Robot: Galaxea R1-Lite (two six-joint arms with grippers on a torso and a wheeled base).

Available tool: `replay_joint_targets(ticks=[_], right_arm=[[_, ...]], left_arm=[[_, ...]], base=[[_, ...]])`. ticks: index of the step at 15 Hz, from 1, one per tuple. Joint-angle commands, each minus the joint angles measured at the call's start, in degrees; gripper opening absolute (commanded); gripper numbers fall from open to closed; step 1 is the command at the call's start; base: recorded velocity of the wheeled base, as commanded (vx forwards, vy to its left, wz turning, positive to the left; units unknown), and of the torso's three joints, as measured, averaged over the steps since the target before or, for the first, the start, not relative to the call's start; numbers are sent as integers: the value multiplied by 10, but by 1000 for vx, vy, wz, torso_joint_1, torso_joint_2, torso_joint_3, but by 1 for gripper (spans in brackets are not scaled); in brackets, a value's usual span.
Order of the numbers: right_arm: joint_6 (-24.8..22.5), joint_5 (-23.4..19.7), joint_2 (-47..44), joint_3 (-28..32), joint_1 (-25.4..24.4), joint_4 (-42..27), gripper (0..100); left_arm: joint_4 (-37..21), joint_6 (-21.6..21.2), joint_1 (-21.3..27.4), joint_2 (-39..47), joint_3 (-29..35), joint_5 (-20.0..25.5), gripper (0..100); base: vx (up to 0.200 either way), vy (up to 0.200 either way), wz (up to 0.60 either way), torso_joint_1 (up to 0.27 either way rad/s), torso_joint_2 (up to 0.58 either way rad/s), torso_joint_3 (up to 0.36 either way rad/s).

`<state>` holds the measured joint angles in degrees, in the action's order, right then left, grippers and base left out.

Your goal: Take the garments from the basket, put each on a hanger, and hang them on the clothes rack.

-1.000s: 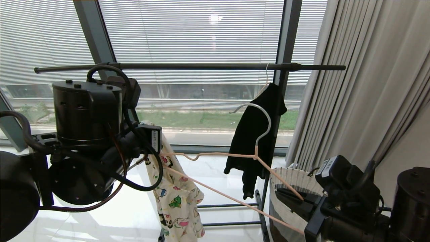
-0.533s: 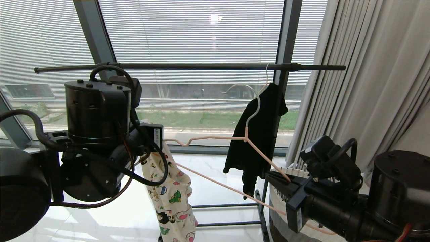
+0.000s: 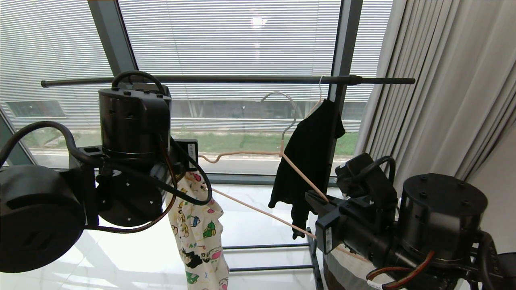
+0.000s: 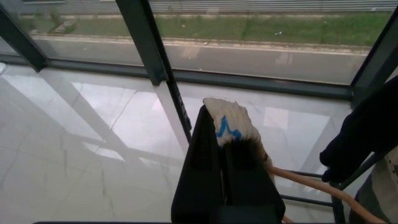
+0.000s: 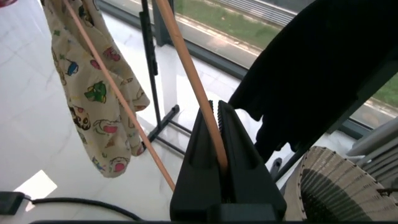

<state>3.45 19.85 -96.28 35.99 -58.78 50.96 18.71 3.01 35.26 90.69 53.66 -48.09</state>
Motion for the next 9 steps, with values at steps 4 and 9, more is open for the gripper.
replay_joint_targets(ticks=[4, 9], right_arm=[[0, 2, -50, 48, -4, 0, 0], [0, 5, -77, 80, -21, 0, 0]], left_arm=[[-1, 19, 35, 4, 1, -3, 0], [-2, 33, 77, 4, 13, -2, 0]], base=[[0, 0, 0, 0, 0, 0], [0, 0, 0, 0, 0, 0]])
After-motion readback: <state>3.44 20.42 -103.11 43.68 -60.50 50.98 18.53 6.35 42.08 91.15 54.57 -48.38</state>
